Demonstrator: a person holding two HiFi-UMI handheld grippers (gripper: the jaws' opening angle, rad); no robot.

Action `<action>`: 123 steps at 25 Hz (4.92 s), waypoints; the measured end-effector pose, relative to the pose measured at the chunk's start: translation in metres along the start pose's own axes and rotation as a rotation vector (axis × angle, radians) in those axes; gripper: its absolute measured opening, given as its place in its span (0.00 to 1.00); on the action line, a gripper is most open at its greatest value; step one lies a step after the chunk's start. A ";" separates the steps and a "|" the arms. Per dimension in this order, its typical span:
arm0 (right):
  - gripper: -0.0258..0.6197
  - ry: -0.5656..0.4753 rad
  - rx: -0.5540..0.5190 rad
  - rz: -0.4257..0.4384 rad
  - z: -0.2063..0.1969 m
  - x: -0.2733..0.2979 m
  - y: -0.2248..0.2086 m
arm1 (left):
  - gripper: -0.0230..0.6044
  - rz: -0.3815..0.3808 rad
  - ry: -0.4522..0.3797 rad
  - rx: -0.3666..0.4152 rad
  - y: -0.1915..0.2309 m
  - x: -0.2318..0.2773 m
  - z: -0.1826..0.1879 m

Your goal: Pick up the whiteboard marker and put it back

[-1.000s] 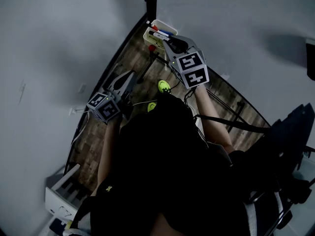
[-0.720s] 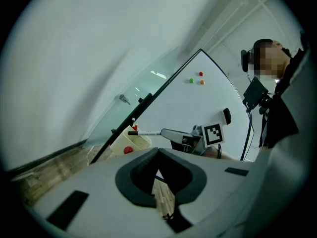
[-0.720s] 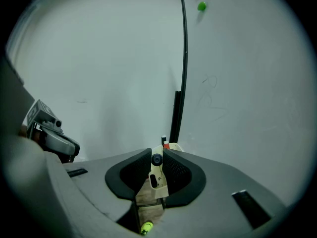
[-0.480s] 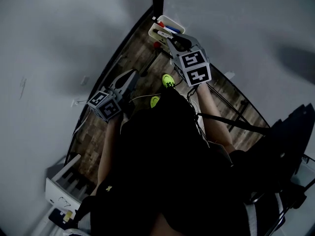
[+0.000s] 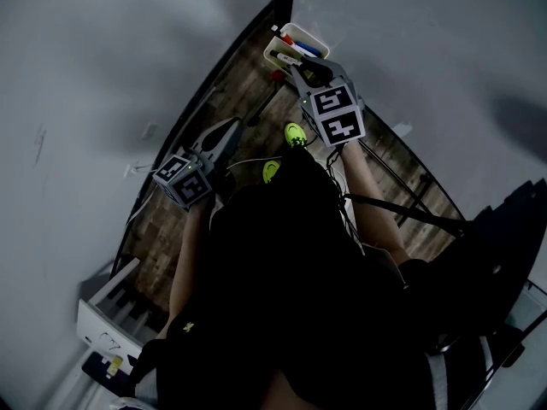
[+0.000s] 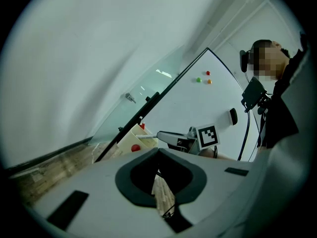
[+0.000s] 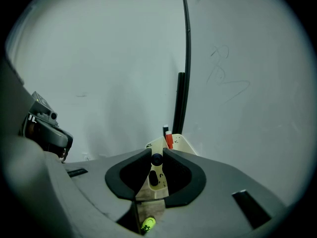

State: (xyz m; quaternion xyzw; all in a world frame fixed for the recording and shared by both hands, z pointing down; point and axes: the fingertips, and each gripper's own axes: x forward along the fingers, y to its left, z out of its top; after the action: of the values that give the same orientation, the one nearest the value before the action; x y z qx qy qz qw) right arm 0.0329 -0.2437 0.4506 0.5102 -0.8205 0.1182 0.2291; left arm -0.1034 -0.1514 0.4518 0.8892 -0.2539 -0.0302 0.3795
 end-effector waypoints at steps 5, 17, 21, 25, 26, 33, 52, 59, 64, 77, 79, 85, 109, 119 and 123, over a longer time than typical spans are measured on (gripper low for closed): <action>0.16 0.022 0.021 0.014 -0.004 0.005 0.001 | 0.06 0.005 0.002 0.008 0.004 0.000 -0.001; 0.16 0.047 0.039 0.042 -0.013 0.017 0.000 | 0.06 0.012 0.005 -0.018 0.004 0.008 0.003; 0.16 0.051 0.040 0.044 -0.016 0.021 -0.001 | 0.06 0.005 0.010 -0.020 0.007 0.015 0.003; 0.16 0.051 0.046 0.035 -0.018 0.016 -0.001 | 0.06 -0.007 0.007 -0.013 0.005 0.014 0.003; 0.16 0.051 0.048 0.034 -0.018 0.014 0.000 | 0.06 -0.008 0.007 -0.013 0.003 0.013 0.004; 0.16 0.052 0.048 0.006 -0.024 0.019 -0.007 | 0.06 -0.007 0.007 -0.008 0.011 0.012 0.003; 0.27 0.041 0.060 -0.021 -0.018 -0.002 0.009 | 0.06 -0.050 0.001 0.008 -0.003 -0.007 0.004; 0.27 0.019 0.080 -0.039 -0.022 -0.026 0.032 | 0.06 -0.091 0.018 0.025 -0.015 -0.019 -0.006; 0.26 0.020 0.090 -0.043 -0.029 -0.048 0.047 | 0.06 -0.109 0.019 0.023 -0.027 -0.032 -0.016; 0.26 -0.019 0.122 -0.020 -0.047 -0.103 0.064 | 0.06 -0.124 0.009 0.024 -0.063 -0.036 -0.048; 0.25 -0.024 0.134 -0.014 -0.055 -0.117 0.069 | 0.06 -0.131 0.022 0.026 -0.077 -0.036 -0.058; 0.23 -0.026 0.177 0.020 -0.075 -0.148 0.083 | 0.06 -0.146 0.052 0.042 -0.104 -0.036 -0.084; 0.05 -0.083 0.218 0.147 -0.144 -0.281 0.168 | 0.06 -0.123 0.040 0.082 -0.210 -0.096 -0.187; 0.05 -0.096 0.225 0.166 -0.159 -0.317 0.203 | 0.06 -0.101 0.038 0.091 -0.233 -0.135 -0.221; 0.05 -0.121 0.216 0.159 -0.150 -0.326 0.211 | 0.06 -0.108 0.040 0.082 -0.237 -0.144 -0.226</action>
State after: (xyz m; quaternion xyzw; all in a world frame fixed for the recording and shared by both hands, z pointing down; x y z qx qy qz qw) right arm 0.0052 0.1704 0.4272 0.4714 -0.8532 0.1924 0.1130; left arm -0.0718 0.2042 0.4282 0.9169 -0.1989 -0.0225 0.3454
